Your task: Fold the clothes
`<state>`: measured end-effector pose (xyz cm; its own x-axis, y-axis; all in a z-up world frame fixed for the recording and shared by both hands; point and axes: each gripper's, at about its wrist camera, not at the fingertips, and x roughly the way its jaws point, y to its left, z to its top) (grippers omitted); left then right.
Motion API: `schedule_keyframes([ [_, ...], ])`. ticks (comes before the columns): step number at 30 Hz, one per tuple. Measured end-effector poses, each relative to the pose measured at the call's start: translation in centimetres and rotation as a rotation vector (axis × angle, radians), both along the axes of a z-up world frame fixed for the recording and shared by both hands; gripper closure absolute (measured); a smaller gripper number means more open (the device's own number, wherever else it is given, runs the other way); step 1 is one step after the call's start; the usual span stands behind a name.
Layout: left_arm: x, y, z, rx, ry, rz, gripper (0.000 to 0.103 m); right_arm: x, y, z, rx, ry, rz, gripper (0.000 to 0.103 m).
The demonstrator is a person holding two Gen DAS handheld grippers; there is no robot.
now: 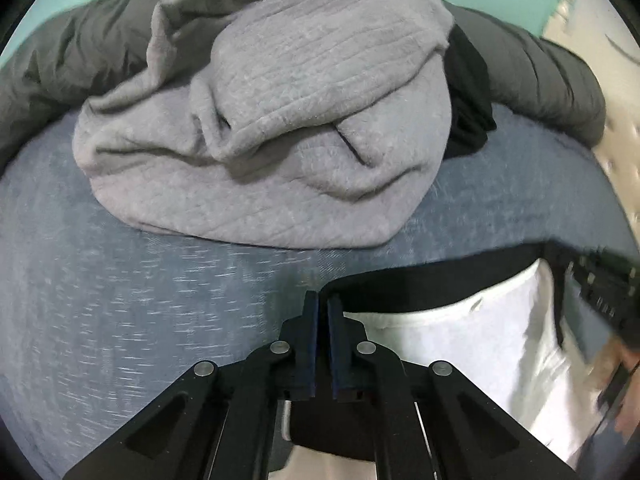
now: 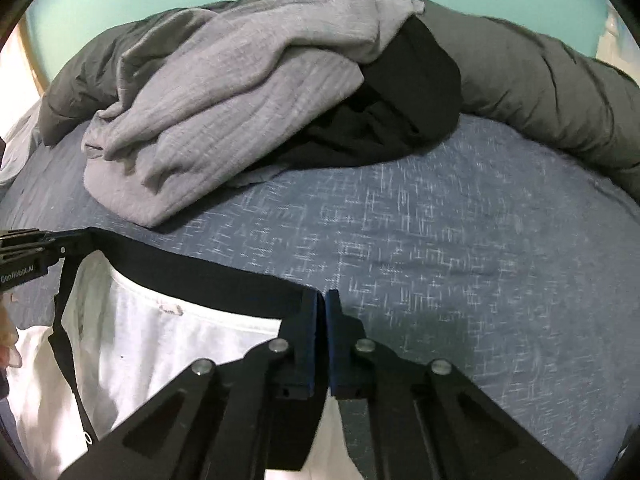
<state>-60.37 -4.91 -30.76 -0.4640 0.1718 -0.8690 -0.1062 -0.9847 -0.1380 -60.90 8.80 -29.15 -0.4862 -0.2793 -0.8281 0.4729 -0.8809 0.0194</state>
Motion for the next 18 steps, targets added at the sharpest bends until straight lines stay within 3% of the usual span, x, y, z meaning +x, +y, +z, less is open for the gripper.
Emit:
schedule_keyframes([
  [6,-0.6,0.8,-1.3,0.045,-0.027,0.047,0.097,-0.9,-0.8,-1.3,-0.037,-0.032,-0.018,0.099],
  [7,-0.6,0.7,-1.4,0.055,-0.030,0.058,0.092,-1.1,-1.0,-1.4,-0.048,-0.041,-0.020,0.099],
  [9,-0.7,0.2,-1.6,0.080,-0.038,0.085,0.070,-1.3,-1.2,-1.5,-0.078,-0.060,-0.027,0.099],
  [10,-0.7,0.0,-1.5,0.085,-0.038,0.090,0.054,-1.4,-1.1,-1.4,-0.092,-0.060,-0.035,0.099],
  [12,-0.6,-0.5,-1.1,0.100,-0.027,0.095,0.052,-1.5,-0.9,-1.1,-0.134,-0.059,-0.050,0.097],
  [16,-0.3,-1.6,0.3,0.177,0.012,0.096,0.043,-1.4,-0.4,0.2,-0.221,-0.035,-0.051,0.063],
  [18,0.3,-2.1,1.2,0.191,0.042,0.087,0.043,-1.0,0.0,1.2,-0.256,-0.004,-0.017,0.062],
])
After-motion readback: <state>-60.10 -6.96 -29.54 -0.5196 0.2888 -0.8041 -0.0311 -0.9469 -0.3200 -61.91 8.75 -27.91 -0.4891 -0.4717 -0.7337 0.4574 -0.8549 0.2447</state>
